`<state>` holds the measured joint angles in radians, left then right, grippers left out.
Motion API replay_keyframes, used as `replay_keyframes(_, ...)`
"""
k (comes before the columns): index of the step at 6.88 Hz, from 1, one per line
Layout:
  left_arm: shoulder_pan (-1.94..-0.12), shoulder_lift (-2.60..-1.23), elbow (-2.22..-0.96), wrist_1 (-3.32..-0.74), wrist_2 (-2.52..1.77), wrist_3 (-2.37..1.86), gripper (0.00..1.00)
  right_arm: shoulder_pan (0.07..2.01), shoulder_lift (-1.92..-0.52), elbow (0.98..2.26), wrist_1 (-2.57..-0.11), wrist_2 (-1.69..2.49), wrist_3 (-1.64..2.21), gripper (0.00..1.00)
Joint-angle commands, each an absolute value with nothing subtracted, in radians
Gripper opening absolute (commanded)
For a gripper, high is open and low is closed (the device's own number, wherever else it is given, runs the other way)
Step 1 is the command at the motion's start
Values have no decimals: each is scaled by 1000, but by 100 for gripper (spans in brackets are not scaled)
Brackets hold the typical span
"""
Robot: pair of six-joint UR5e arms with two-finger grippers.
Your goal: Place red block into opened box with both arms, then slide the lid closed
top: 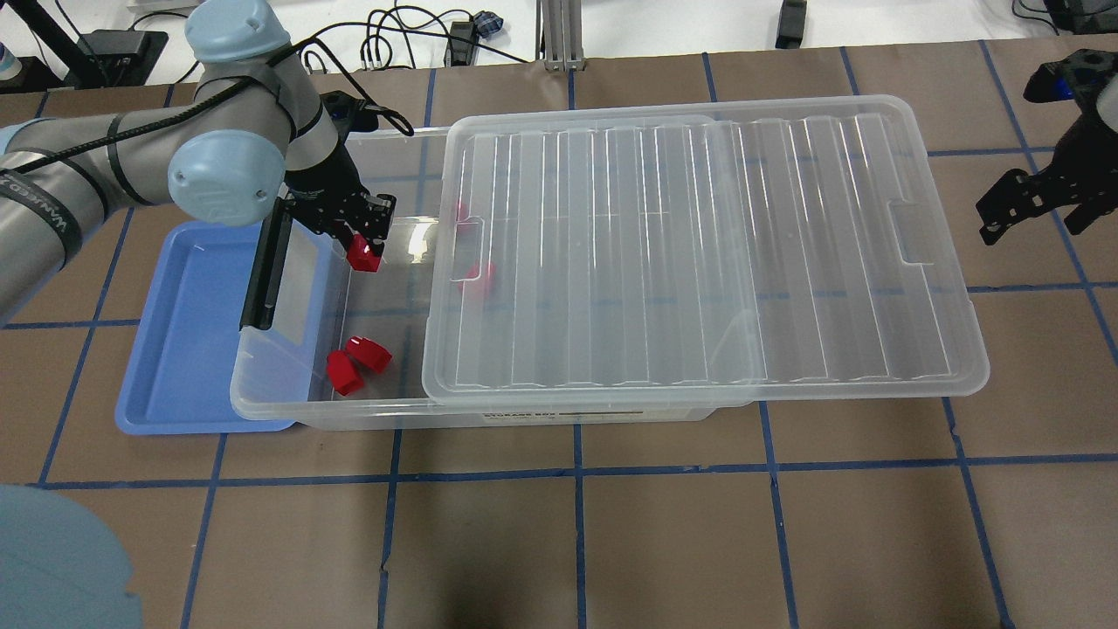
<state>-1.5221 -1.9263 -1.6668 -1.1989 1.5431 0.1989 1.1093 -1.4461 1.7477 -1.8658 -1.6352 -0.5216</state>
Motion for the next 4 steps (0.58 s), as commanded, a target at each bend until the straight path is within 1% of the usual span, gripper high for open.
replay_keyframes(1,-1519,-1939,-1719,-1154,1537,126,0,1111,-1450,1764,-1867,-1635,-520,100)
replay_keyframes(4,-1519,-1948,-1768,-1079,1540,42,0,1112,-1460,1772,-1865,-1634,-517,100)
